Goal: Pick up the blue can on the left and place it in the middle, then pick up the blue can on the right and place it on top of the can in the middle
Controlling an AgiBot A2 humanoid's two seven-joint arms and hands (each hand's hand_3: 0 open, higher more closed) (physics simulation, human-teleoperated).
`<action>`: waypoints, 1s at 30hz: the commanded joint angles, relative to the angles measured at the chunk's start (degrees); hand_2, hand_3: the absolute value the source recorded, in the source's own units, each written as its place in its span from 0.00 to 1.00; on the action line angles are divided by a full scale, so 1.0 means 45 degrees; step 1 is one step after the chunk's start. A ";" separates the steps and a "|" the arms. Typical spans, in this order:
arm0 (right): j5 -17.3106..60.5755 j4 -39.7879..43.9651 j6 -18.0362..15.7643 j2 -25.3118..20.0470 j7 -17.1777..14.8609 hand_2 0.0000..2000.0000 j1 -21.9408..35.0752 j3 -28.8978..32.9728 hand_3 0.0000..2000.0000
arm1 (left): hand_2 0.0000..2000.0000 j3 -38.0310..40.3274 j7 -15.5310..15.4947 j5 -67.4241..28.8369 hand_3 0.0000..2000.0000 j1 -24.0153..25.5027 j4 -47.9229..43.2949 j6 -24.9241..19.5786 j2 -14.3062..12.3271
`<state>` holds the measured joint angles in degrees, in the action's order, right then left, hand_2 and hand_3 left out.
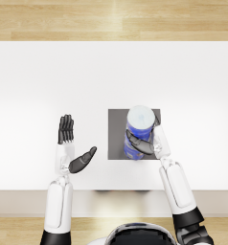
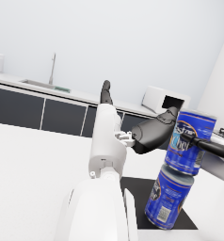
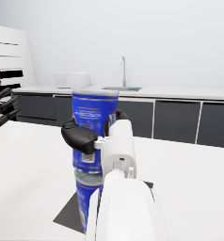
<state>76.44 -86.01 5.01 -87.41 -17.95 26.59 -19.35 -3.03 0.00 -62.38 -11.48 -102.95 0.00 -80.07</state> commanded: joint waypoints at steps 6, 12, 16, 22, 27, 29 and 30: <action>0.0000 -0.0002 0.1081 -0.0123 -0.0092 0.00 -0.0021 0.0204 0.00 | 0.00 0.0212 0.0000 0.0001 0.00 -0.0204 0.0151 0.0000 -0.0151; 0.0000 -0.0931 0.1422 -0.0304 -0.0160 0.00 0.0104 0.0410 0.00 | 0.00 0.0275 0.0000 0.0001 0.00 -0.0277 -0.0033 0.0000 -0.0273; -0.0002 -0.1724 0.1446 -0.0515 -0.0149 0.00 0.0754 0.0850 0.00 | 0.00 0.0206 0.0000 0.0001 0.00 -0.0413 -0.0160 0.0000 -0.0366; 0.0007 -0.2564 0.1582 0.0407 -0.0149 0.00 0.1974 0.0469 0.00 | 0.00 0.0182 0.0000 0.0002 0.00 -0.0810 -0.0290 0.0000 -0.0528; 0.0006 -0.3522 0.1495 0.0184 -0.0127 0.00 0.2087 0.2045 0.00 | 0.00 0.0616 0.0000 0.0001 0.00 -0.1787 -0.0516 0.0000 -0.0674; 0.0005 -0.3925 0.0769 0.0229 0.0444 0.00 0.1903 0.2885 0.00 | 0.00 0.0977 0.0000 0.0001 0.00 -0.2188 -0.0578 0.0000 -0.0667; 0.0005 -0.4071 0.0236 0.0226 0.1448 0.00 0.1872 0.3299 0.00 | 0.00 0.1121 0.0000 0.0001 0.00 -0.2332 -0.0539 0.0000 -0.0660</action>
<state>76.45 -102.15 4.35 -86.36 -8.20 34.58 -8.86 0.42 0.00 -62.37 -19.39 -105.03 0.00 -83.18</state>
